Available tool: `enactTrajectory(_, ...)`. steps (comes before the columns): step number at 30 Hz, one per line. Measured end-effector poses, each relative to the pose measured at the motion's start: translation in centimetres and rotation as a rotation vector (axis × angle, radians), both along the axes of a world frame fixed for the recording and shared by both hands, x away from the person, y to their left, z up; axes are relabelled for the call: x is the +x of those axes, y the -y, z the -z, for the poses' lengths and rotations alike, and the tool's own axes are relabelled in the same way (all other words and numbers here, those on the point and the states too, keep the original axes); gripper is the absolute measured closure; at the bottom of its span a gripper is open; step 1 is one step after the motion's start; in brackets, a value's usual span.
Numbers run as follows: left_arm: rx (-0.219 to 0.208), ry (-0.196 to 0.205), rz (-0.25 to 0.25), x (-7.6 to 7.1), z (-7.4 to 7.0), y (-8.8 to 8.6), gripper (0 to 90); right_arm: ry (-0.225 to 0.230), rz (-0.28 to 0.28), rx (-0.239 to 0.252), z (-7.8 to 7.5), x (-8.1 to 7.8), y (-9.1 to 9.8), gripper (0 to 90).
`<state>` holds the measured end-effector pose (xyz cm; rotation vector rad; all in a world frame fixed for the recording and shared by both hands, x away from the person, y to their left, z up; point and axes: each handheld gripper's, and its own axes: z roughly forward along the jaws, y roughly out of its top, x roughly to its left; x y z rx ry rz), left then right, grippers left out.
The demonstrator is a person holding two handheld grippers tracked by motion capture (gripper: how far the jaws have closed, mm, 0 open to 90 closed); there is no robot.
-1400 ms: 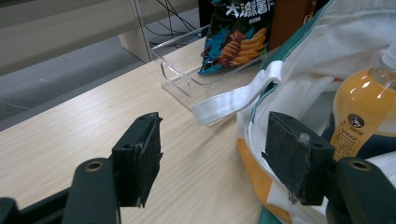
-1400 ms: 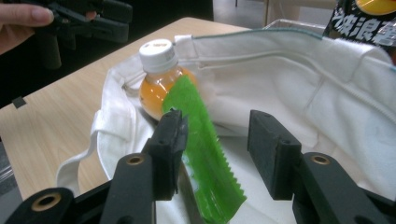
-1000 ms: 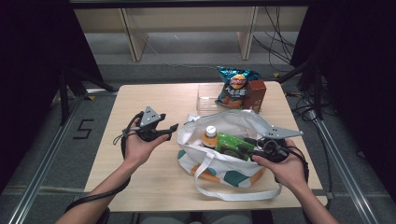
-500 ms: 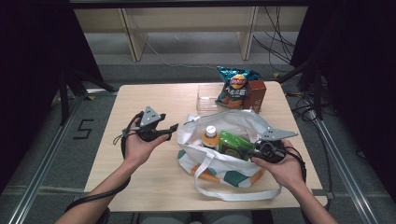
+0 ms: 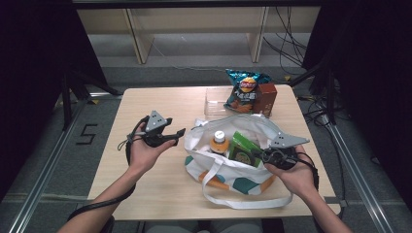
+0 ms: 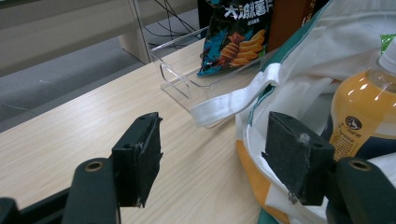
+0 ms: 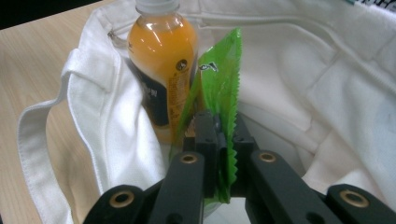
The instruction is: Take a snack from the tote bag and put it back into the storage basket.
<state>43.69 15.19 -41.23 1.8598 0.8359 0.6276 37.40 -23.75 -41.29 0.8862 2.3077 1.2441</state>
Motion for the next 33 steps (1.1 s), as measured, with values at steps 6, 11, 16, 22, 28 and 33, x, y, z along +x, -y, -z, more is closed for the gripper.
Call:
enactTrajectory(6, 0.003, -0.002, -0.002, 0.0, 0.0, -0.1, 35.3, 0.042, -0.004, -0.003, -0.6, -0.3, -0.1, 90.0)
enactTrajectory(11, 0.004, -0.002, -0.002, 0.0, 0.0, -0.1, 35.3, 0.057, 0.002, 0.008, -1.0, -0.4, 0.0, 90.0)
enactTrajectory(16, 0.0, -0.001, -0.004, 0.0, -0.1, -0.1, 35.3, 0.089, 0.007, 0.03, -1.8, -0.6, 0.2, 90.0)
enactTrajectory(22, 0.002, -0.002, -0.004, 0.1, 0.0, -0.1, 35.3, 0.111, -0.003, 0.017, -2.5, -0.5, 0.5, 90.0)
enactTrajectory(28, 0.0, -0.002, -0.004, 0.0, 0.0, -0.1, 35.3, 0.134, -0.005, 0.022, -3.2, -0.6, 0.6, 90.0)
enactTrajectory(33, -0.001, 0.0, -0.004, 0.0, -0.1, -0.1, 35.3, 0.162, 0.016, 0.034, -3.7, -0.7, 0.6, 90.0)
